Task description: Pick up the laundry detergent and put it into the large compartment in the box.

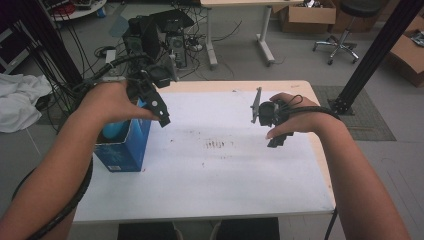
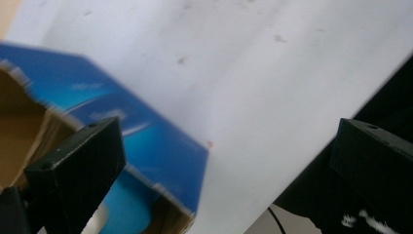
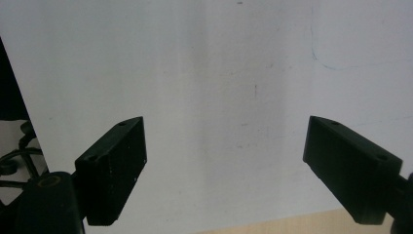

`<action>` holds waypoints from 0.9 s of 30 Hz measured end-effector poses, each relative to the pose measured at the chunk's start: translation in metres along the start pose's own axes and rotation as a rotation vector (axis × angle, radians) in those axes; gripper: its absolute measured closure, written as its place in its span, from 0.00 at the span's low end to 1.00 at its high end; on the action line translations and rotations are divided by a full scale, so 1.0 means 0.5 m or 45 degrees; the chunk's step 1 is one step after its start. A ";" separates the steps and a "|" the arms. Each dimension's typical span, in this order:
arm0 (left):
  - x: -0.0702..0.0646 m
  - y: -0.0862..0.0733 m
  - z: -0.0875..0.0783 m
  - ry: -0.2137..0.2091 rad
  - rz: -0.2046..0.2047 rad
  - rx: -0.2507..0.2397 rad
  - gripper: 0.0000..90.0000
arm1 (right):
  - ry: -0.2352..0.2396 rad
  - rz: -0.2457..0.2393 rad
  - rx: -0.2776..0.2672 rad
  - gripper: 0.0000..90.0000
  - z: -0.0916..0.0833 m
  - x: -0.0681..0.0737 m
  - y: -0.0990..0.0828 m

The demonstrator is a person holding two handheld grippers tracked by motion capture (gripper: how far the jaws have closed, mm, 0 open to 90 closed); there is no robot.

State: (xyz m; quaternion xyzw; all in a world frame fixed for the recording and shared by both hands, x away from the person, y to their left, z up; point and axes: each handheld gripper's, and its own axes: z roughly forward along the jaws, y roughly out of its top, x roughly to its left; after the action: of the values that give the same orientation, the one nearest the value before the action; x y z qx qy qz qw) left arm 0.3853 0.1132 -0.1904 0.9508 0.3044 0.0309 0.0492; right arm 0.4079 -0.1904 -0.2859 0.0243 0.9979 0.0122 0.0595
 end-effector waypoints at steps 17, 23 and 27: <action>-0.102 0.037 0.020 -0.039 0.486 0.015 0.00 | 0.015 -0.028 0.025 0.18 0.000 0.007 0.009; -0.112 0.039 0.033 -0.001 0.594 0.056 0.00 | 0.010 -0.033 0.017 0.18 -0.006 0.010 0.013; -0.110 0.036 0.042 0.015 0.649 0.078 0.00 | 0.008 -0.040 0.018 0.18 -0.006 0.012 0.013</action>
State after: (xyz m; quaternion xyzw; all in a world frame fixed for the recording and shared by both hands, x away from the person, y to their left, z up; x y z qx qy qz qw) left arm 0.3527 0.0653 -0.2107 0.9976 0.0559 0.0387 0.0093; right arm 0.4021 -0.1836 -0.2833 0.0089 0.9984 0.0040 0.0565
